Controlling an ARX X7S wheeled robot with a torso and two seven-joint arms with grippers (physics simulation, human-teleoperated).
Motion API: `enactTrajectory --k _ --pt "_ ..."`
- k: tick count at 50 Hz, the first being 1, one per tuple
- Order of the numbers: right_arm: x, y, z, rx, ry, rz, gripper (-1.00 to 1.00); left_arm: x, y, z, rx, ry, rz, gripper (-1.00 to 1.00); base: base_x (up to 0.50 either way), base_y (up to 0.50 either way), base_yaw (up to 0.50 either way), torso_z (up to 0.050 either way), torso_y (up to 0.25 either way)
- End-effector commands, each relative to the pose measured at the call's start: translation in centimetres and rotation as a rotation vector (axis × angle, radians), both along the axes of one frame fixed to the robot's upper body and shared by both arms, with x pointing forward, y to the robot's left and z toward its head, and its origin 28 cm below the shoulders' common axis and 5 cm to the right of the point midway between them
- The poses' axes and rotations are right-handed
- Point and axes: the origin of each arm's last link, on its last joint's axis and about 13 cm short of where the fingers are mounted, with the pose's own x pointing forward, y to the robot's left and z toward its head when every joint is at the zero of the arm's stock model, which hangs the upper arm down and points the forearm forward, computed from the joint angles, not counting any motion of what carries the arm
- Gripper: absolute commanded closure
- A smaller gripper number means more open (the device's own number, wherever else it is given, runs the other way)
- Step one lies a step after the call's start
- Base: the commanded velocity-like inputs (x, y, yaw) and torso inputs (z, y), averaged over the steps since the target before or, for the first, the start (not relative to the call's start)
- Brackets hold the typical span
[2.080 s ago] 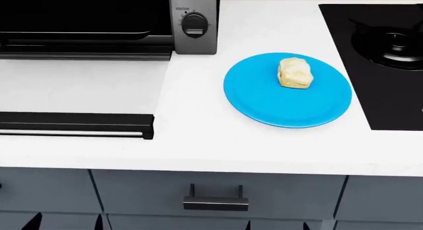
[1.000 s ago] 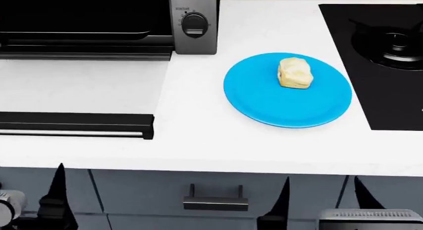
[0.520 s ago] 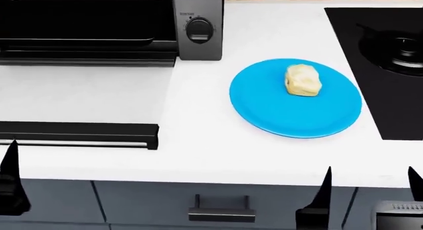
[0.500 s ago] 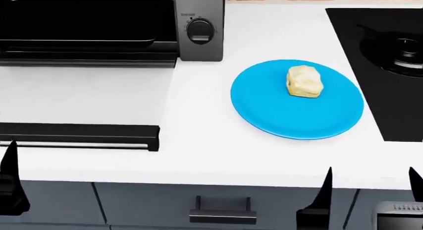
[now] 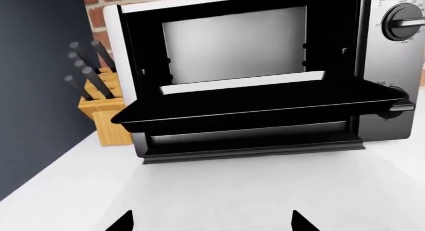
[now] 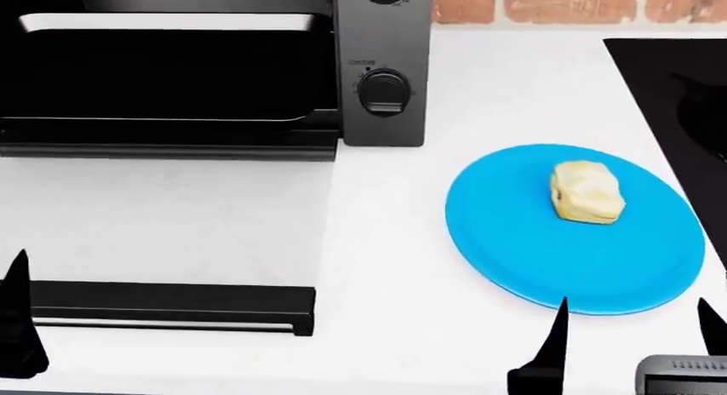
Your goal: Place the scone on the tray of the toaster oven.
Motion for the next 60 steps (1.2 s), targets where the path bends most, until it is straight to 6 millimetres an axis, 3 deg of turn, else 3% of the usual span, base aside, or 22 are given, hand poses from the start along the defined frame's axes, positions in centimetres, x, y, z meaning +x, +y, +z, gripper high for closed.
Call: enactTrajectory --k 1,14,21,28,60 --pt "0.2 0.0 -0.1 0.0 0.01 0.008 -1.0 -0.3 0.0 0.1 -0.005 0.006 -0.007 -1.0 0.27 0.16 0.0 0.0 0.0" --pt "0.4 -0.2 -0.2 0.004 0.024 -0.004 -1.0 -0.6 -0.2 -0.9 -0.015 0.049 -0.011 -1.0 0.24 0.14 0.0 0.0 0.0" --pt "0.6 -0.3 -0.1 0.008 0.033 -0.014 -1.0 -0.9 -0.5 -2.5 -0.034 0.1 -0.02 -1.0 0.07 0.04 0.0 0.0 0.0" --pt "0.3 -0.6 -0.6 0.006 0.05 -0.035 -1.0 -0.7 -0.5 -1.5 -0.015 0.076 -0.025 -1.0 0.01 0.0 0.0 0.0 0.0" --pt "0.5 -0.7 -1.0 0.005 0.084 -0.039 -1.0 -0.8 -0.3 -1.8 -0.011 0.09 -0.013 -1.0 0.06 0.0 0.0 0.0 0.0"
